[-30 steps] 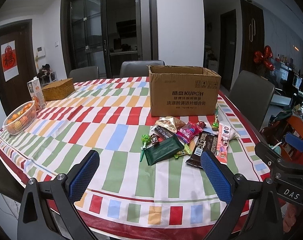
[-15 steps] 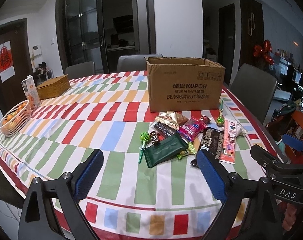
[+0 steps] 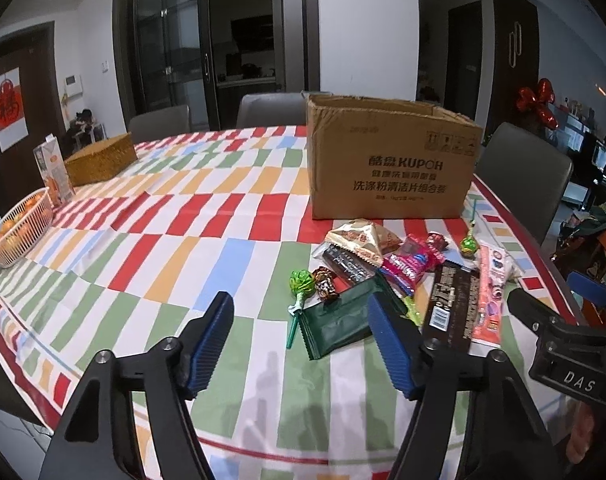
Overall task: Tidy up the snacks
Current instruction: 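Grasp the green lollipop with the left gripper while the right grasps the pink-white stick snack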
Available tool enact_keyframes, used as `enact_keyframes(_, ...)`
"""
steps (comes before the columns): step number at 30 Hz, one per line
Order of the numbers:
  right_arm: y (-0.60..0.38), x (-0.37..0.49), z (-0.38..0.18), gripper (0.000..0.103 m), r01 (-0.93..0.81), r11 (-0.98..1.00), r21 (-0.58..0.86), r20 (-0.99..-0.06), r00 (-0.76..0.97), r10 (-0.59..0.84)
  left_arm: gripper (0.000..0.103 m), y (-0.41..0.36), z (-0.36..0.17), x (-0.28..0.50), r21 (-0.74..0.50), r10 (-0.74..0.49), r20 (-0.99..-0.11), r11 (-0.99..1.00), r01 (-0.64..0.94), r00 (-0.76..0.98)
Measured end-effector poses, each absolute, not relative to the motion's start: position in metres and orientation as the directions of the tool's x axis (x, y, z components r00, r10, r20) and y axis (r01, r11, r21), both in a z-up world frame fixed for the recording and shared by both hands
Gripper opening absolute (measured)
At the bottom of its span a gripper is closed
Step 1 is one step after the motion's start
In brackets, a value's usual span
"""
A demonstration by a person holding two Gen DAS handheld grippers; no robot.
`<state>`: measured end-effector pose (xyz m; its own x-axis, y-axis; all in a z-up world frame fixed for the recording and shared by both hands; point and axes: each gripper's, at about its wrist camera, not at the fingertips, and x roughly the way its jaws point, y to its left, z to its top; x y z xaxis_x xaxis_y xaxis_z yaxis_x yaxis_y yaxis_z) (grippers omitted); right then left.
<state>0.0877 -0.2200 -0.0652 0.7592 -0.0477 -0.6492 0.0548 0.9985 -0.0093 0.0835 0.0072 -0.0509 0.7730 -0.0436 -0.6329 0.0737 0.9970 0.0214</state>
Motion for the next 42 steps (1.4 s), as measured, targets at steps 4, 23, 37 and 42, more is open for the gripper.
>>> enact_keyframes(4, -0.218, 0.103, -0.072, 0.096, 0.068, 0.998, -0.007, -0.657, 0.752, -0.055, 0.057, 0.013, -0.06, 0.101, 0.019, -0.038, -0.653, 0.998, 0.067, 0.757)
enact_keyframes(23, -0.224, 0.15, -0.112, 0.076, 0.155, 0.988, 0.009, -0.756, 0.647, -0.095, 0.035, 0.011, -0.103, 0.166, 0.039, -0.043, -0.74, 0.993, 0.107, 0.671)
enact_keyframes(37, -0.229, 0.159, -0.117, 0.064, 0.175, 0.985, 0.003, -0.768, 0.631, -0.11, 0.033, 0.004, -0.11, 0.187, 0.019, -0.073, -0.754, 0.991, 0.133, 0.653)
enact_keyframes(42, -0.231, 0.163, -0.117, 0.059, 0.176, 0.984, 0.006, -0.769, 0.63, -0.108, 0.03, 0.001, -0.117, 0.196, -0.01, -0.1, -0.777, 0.989, 0.146, 0.621)
